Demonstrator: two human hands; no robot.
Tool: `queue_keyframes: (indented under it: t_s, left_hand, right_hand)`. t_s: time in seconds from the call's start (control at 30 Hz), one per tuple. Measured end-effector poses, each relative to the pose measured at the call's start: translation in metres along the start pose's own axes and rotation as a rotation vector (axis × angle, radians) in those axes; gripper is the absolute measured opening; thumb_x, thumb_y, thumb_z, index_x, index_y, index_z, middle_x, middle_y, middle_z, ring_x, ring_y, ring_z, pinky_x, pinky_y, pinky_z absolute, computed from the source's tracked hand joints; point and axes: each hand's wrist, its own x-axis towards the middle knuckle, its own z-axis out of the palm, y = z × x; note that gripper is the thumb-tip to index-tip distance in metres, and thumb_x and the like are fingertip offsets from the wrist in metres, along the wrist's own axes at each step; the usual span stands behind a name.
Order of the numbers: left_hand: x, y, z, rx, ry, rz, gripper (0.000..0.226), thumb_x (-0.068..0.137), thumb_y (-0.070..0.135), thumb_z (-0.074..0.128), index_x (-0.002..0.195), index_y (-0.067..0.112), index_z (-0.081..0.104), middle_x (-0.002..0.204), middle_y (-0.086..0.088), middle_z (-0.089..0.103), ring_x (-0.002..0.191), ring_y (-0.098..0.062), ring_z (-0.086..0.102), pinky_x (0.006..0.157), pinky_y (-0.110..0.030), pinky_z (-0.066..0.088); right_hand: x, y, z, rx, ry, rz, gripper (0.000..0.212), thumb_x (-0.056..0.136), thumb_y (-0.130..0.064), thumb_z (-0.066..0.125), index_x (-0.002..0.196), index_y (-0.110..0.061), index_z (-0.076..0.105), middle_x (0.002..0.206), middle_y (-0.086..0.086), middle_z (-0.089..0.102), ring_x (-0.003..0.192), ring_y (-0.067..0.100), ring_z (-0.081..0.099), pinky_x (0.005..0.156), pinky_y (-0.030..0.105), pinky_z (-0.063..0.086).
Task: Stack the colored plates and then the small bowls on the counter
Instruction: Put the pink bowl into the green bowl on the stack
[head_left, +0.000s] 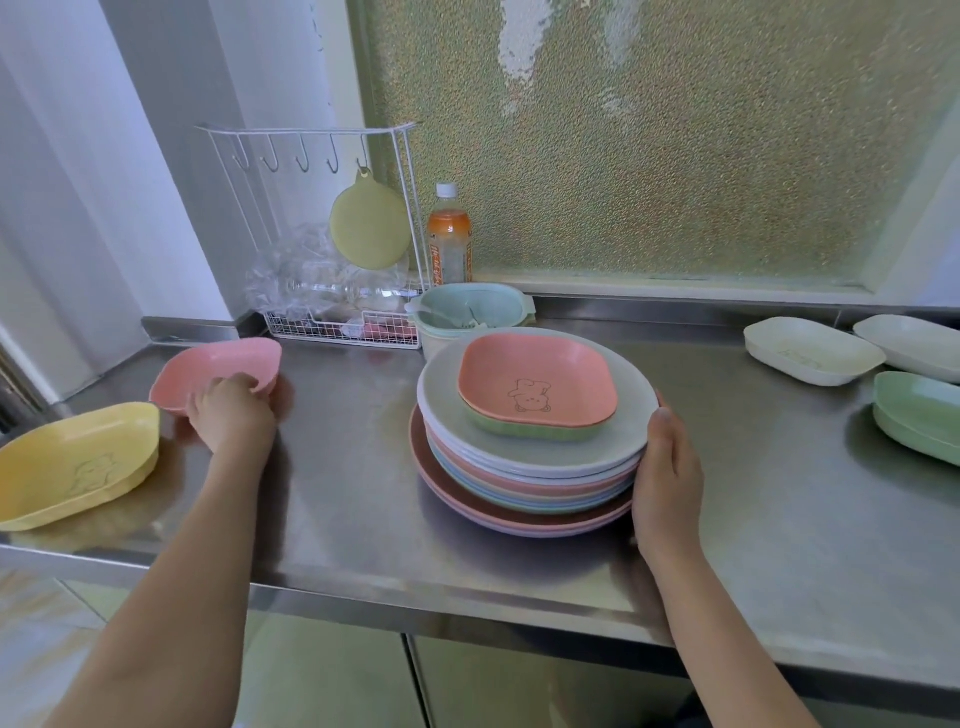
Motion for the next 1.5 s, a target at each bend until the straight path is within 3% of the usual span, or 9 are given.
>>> queue_keyframes:
  t_s: [0.23,0.5,0.63,0.73,0.87,1.0,1.23,1.4,1.5]
  left_hand:
    - [-0.023,0.031,-0.019,-0.316,0.103,0.191,0.02,0.081,0.001,0.049,0.085,-0.006,0.068,0.096,-0.028,0.056,0.089,-0.041,0.053,0.074,-0.041,0.04]
    - [-0.132,0.134,-0.108,-0.622,0.091,0.726,0.017,0.085,0.017,0.058,0.09,0.008,0.072,0.08,-0.007,0.056,0.074,-0.027,0.055,0.065,-0.034,0.043]
    - [-0.178,0.158,-0.119,-0.564,-0.032,0.929,0.015,0.085,0.021,0.059,0.089,0.016,0.073,0.078,-0.002,0.058,0.074,-0.029,0.058,0.066,-0.035,0.044]
    - [-0.193,0.165,-0.106,-0.376,-0.024,1.013,0.01,0.077,0.017,0.063,0.078,0.02,0.072,0.073,-0.001,0.059,0.069,-0.028,0.056,0.065,-0.032,0.027]
    - [-0.196,0.167,-0.094,-0.292,0.027,1.056,0.013,0.075,0.016,0.06,0.076,0.021,0.072,0.072,0.0,0.059,0.068,-0.027,0.055,0.064,-0.03,0.022]
    - [-0.197,0.173,-0.092,-0.204,0.044,1.087,0.032,0.081,0.025,0.042,0.076,0.022,0.073,0.073,0.002,0.062,0.068,-0.027,0.057,0.064,-0.03,0.038]
    - [-0.217,0.196,-0.093,-0.147,-0.016,1.037,0.008,0.075,0.015,0.065,0.075,0.019,0.072,0.073,-0.003,0.065,0.066,-0.03,0.06,0.058,-0.033,0.044]
    - [-0.218,0.194,-0.092,-0.139,-0.124,1.009,0.041,0.095,0.035,0.037,0.092,0.017,0.074,0.09,-0.006,0.068,0.087,-0.034,0.058,0.074,-0.039,0.041]
    - [-0.209,0.176,-0.097,-0.314,-0.131,0.921,0.051,0.089,0.047,0.029,0.1,0.023,0.073,0.098,0.002,0.07,0.096,-0.028,0.058,0.082,-0.038,0.04]
  right_hand:
    - [-0.001,-0.003,0.0,0.014,-0.003,-0.009,0.044,0.096,-0.04,0.03,0.126,-0.022,0.056,0.124,-0.004,0.061,0.114,0.011,0.054,0.098,0.032,0.041]
    - [-0.002,-0.004,-0.001,0.01,-0.008,-0.01,0.049,0.092,-0.046,0.029,0.125,-0.023,0.056,0.123,-0.004,0.062,0.114,0.011,0.054,0.1,0.035,0.042]
    - [-0.002,-0.004,0.0,0.017,-0.007,-0.006,0.051,0.092,-0.048,0.031,0.126,-0.021,0.056,0.124,-0.003,0.062,0.116,0.012,0.054,0.102,0.038,0.041]
    - [-0.002,-0.002,0.0,0.013,-0.01,0.004,0.06,0.086,-0.058,0.029,0.126,-0.022,0.056,0.124,-0.002,0.062,0.115,0.013,0.054,0.102,0.042,0.041]
    - [-0.001,-0.001,0.001,0.01,-0.011,0.015,0.063,0.084,-0.062,0.028,0.127,-0.023,0.055,0.126,-0.002,0.061,0.116,0.013,0.053,0.102,0.044,0.041]
    - [-0.001,-0.001,0.001,0.004,-0.013,0.023,0.066,0.084,-0.063,0.027,0.127,-0.023,0.054,0.127,-0.001,0.06,0.118,0.014,0.053,0.103,0.044,0.04]
    - [-0.001,-0.002,0.001,0.0,-0.007,0.007,0.063,0.085,-0.06,0.028,0.125,-0.02,0.055,0.123,0.002,0.062,0.114,0.017,0.055,0.1,0.045,0.042]
    - [-0.001,-0.001,0.002,-0.019,-0.02,0.01,0.06,0.086,-0.058,0.028,0.125,-0.021,0.055,0.124,0.0,0.062,0.114,0.016,0.055,0.1,0.045,0.042]
    - [-0.006,-0.011,0.0,-0.069,0.045,-0.024,0.041,0.098,-0.037,0.035,0.133,-0.022,0.048,0.137,0.0,0.052,0.126,0.016,0.045,0.107,0.038,0.035]
